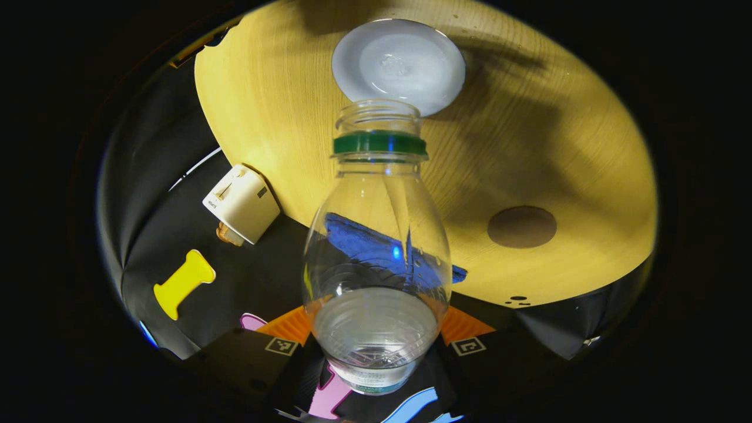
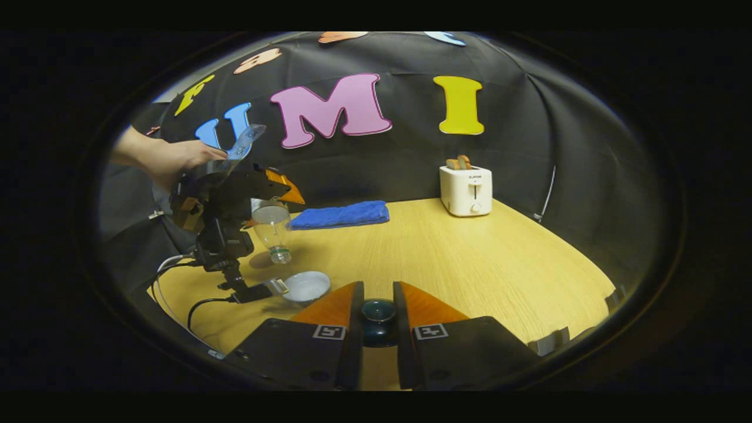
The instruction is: Open the teacup lid with one hand, grasp the water bottle and pour water into the teacup with the other hand; after pouring, place the water bottle on the coaster and then close the teacup lid.
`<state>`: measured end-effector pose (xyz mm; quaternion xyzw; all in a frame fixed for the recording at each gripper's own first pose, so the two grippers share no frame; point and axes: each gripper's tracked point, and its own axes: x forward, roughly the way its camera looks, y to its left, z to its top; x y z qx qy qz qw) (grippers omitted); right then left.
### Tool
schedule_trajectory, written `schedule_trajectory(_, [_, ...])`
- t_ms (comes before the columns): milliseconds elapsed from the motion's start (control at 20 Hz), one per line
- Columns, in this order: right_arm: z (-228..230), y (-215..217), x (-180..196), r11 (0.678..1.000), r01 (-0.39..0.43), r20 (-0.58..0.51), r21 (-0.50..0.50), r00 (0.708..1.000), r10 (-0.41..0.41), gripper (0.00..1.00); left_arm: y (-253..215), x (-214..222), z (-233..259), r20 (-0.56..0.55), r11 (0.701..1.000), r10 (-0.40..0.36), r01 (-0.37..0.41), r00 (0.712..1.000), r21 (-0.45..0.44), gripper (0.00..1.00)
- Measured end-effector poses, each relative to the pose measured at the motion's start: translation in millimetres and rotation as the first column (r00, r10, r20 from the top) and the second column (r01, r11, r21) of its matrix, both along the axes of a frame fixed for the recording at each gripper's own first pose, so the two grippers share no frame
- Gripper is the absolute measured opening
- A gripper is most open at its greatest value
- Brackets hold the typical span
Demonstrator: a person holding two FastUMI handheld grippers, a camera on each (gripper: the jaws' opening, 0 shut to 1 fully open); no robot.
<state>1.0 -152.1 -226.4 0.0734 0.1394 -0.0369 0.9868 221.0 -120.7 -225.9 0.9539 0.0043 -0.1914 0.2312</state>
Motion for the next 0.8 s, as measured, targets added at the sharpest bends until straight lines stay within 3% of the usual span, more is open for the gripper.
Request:
schedule_trajectory(100, [1.2, -4.9, 1.5, 1.000, 0.012, 0.003, -0.005, 1.000, -0.012, 0.22, 6.5, -0.2, -4.9, -0.008, 0.999, 0.014, -0.014, 1.000, -0.045, 0.79])
schedule_trajectory(150, [1.1, -6.5, 3.1, 1.000, 0.019, 0.003, 0.000, 1.000, -0.019, 0.32, 8.7, -1.9, -7.4, -0.009, 0.998, 0.015, -0.015, 1.000, -0.063, 0.79])
schedule_trajectory(200, [0.8, -7.5, 5.0, 1.000, 0.025, 0.000, 0.005, 1.000, -0.025, 0.33, 8.7, -2.7, -8.0, -0.010, 0.996, 0.012, -0.013, 1.000, -0.085, 0.79])
schedule_trajectory(250, [1.2, -7.7, 6.8, 1.000, 0.030, -0.003, 0.011, 1.000, -0.030, 0.32, 9.7, -4.8, -9.1, -0.014, 0.993, 0.012, -0.013, 1.000, -0.115, 0.79])
schedule_trajectory(300, [3.3, -7.4, 9.1, 0.999, 0.032, -0.002, 0.016, 0.999, -0.032, 0.22, 13.0, -6.5, -7.8, -0.021, 0.988, 0.016, -0.019, 1.000, -0.153, 0.79])
schedule_trajectory(400, [11.6, -6.6, 16.6, 0.999, 0.030, 0.012, 0.013, 0.999, -0.030, 0.32, 25.1, -12.1, -9.3, -0.053, 0.959, 0.053, -0.065, 0.997, -0.276, 0.79])
schedule_trajectory(500, [17.9, -1.8, 23.7, 1.000, 0.017, 0.025, -0.009, 1.000, -0.017, 0.32, 37.8, -20.6, -3.8, -0.060, 0.903, 0.087, -0.105, 0.994, -0.417, 0.79])
schedule_trajectory(550, [16.5, 1.8, 28.5, 1.000, 0.006, 0.017, -0.016, 1.000, -0.006, 0.32, 39.8, -22.4, 1.6, -0.061, 0.866, 0.097, -0.114, 0.993, -0.486, 0.79])
schedule_trajectory(600, [15.4, 6.2, 31.9, 1.000, -0.007, 0.011, -0.014, 1.000, 0.008, 0.27, 43.1, -27.5, 5.1, -0.077, 0.811, 0.107, -0.131, 0.991, -0.571, 0.78])
schedule_trajectory(700, [16.8, 13.7, 38.8, 1.000, -0.024, 0.006, -0.016, 1.000, 0.024, 0.28, 48.2, -34.1, 15.0, -0.117, 0.645, 0.105, -0.157, 0.988, -0.748, 0.79])
schedule_trajectory(800, [19.7, 21.9, 44.3, 0.998, -0.041, 0.002, -0.039, 0.999, 0.041, 0.27, 66.6, -43.3, 32.9, -0.095, 0.514, 0.112, -0.139, 0.989, -0.846, 0.78])
